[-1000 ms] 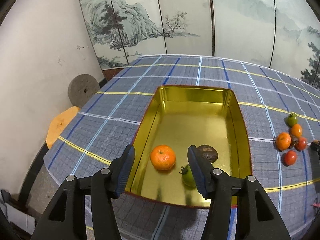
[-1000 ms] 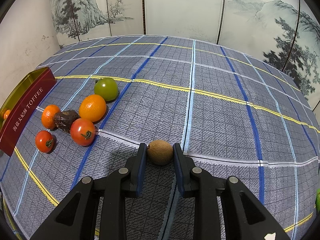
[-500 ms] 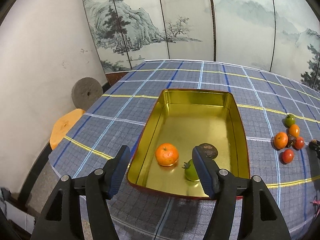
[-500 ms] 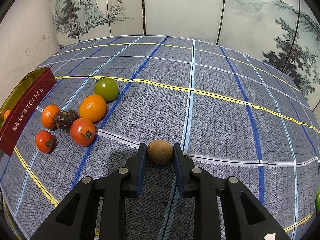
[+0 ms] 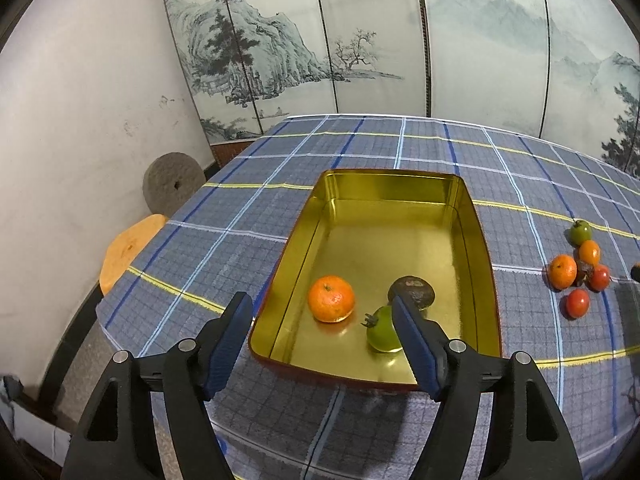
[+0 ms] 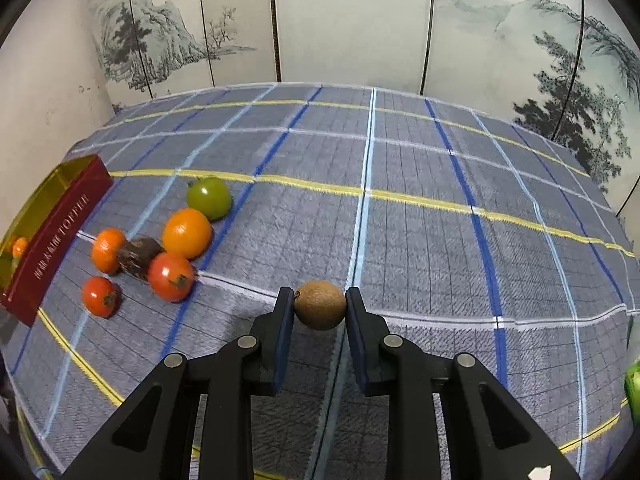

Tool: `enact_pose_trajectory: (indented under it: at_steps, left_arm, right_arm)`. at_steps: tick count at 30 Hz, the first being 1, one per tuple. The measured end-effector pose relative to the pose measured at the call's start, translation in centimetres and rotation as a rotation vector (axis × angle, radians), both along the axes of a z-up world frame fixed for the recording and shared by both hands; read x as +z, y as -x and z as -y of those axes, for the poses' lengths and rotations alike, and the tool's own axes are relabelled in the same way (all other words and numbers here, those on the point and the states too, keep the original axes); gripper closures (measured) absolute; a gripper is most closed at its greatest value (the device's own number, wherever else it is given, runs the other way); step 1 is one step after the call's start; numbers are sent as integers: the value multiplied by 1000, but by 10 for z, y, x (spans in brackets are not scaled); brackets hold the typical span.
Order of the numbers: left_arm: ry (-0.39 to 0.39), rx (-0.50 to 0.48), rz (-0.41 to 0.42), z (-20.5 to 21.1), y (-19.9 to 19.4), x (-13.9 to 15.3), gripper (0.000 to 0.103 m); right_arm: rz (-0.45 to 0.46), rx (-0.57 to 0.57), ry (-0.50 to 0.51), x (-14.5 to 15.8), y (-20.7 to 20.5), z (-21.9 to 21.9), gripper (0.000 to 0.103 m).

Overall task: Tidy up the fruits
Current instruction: 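Carry the kiwi over the tin with the right gripper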

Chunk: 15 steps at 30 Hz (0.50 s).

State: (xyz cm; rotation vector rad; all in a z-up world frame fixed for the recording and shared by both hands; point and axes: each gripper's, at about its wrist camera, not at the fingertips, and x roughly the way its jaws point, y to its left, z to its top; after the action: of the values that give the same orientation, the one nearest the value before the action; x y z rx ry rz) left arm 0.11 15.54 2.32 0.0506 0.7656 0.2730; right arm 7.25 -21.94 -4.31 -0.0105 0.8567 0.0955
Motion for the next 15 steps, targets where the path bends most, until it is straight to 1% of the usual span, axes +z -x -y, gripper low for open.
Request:
enact_pose_trajectory:
  at_steps: [4, 8, 11, 15]
  left_arm:
    - [3, 3, 0, 0, 0, -1, 29]
    - [8, 11, -3, -3, 1, -3, 28]
    - [21, 18, 1, -6, 4, -4, 28]
    - [46, 43, 3, -14, 8, -4, 27]
  right_arm:
    - [29, 30, -11, 16, 2, -12, 79]
    - [60, 83, -25, 31, 4, -35, 79]
    - [82, 147, -43, 43, 6, -59, 79]
    - [90, 241, -61, 52, 9, -98, 79]
